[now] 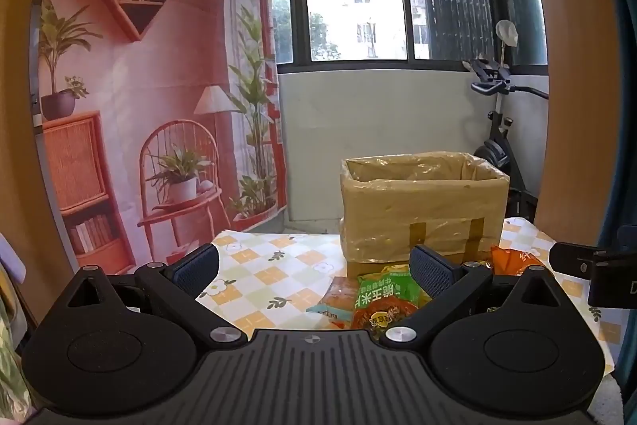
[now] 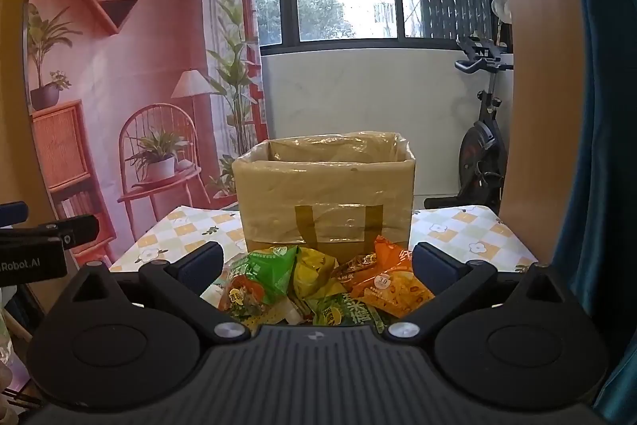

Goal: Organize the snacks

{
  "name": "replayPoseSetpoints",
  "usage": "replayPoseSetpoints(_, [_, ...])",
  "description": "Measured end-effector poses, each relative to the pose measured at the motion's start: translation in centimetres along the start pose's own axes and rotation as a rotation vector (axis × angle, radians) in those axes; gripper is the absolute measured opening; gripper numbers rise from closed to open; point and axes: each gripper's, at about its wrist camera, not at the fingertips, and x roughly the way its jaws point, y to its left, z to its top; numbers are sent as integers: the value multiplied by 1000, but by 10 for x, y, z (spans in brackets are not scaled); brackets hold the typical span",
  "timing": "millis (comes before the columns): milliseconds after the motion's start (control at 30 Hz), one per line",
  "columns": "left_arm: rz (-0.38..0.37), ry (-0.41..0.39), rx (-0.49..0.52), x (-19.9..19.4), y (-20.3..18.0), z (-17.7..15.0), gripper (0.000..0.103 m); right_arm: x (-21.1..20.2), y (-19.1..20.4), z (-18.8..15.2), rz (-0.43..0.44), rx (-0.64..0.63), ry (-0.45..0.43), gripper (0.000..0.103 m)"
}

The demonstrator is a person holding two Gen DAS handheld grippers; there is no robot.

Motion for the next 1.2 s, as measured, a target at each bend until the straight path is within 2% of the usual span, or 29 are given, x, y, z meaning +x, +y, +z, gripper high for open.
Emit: replayPoseSetpoints(1200, [-9, 13, -5, 0, 2, -2, 103, 1, 5, -6, 5, 4, 4, 103])
